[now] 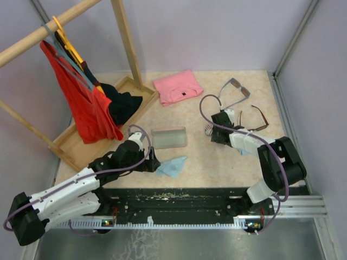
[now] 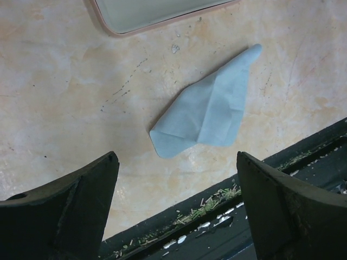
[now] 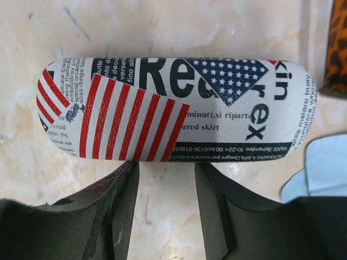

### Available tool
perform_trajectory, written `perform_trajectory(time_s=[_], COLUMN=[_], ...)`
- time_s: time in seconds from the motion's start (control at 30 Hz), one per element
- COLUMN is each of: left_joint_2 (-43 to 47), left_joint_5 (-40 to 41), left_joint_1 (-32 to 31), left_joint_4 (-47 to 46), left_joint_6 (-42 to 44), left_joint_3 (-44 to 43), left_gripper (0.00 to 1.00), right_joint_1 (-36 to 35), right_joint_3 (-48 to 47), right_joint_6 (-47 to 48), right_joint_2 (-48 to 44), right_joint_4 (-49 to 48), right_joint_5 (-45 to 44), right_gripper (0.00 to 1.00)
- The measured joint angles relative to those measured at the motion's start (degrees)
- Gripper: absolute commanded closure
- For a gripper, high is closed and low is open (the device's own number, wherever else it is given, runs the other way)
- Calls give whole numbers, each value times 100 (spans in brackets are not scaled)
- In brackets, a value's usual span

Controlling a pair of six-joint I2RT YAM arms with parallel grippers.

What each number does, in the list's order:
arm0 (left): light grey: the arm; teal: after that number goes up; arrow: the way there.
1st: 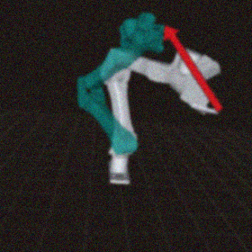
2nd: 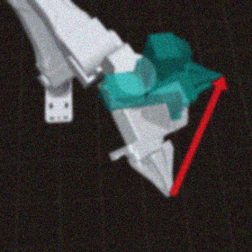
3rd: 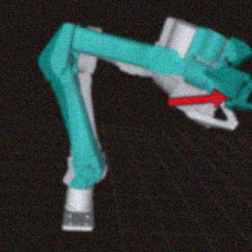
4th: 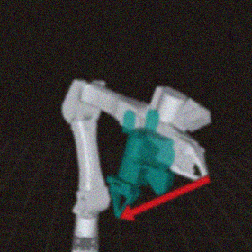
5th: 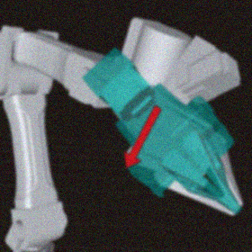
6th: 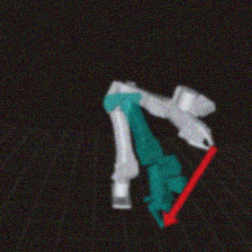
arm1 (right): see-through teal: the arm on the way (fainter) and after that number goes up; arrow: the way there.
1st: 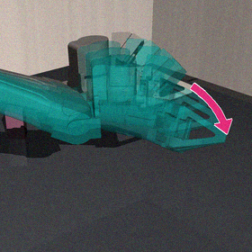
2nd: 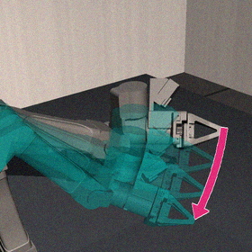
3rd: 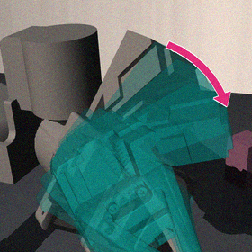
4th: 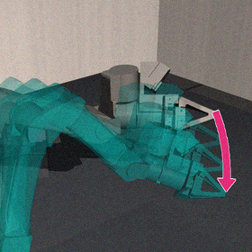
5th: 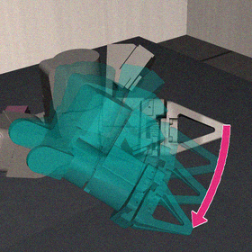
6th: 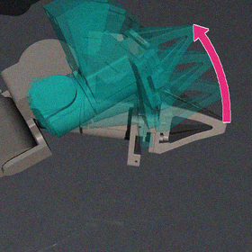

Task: Organize the sunglasses
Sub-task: Move the sunglasses case at the center of the board, then fold the glasses cleaning cloth at the center of the board.

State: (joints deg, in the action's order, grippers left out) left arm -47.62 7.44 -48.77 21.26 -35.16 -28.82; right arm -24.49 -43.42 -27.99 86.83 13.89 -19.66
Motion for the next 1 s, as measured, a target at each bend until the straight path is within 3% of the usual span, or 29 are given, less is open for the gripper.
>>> perform_trajectory(time_s=[0.2,0.5,0.73,1.0], left_joint_2=[-463,-1569,-2981,-4057], left_joint_5=[50,662,1471,2020], left_joint_1=[-195,-1274,-2146,-2415], left_joint_4=[-140,-330,-249,9], left_joint_6=[107,109,105,98], left_joint_3=[0,-369,-1220,-2000], left_gripper=[19,32,39,50], right_joint_1=[203,-24,-170,-173], right_joint_3=[83,1467,2116,2170], right_joint_6=[289,-203,-525,-616], right_joint_2=[-155,-2009,-2664,-2870], right_joint_4=[-483,-951,-909,-831], right_joint_5=[533,1939,2243,2271], right_gripper=[54,55,56,56])
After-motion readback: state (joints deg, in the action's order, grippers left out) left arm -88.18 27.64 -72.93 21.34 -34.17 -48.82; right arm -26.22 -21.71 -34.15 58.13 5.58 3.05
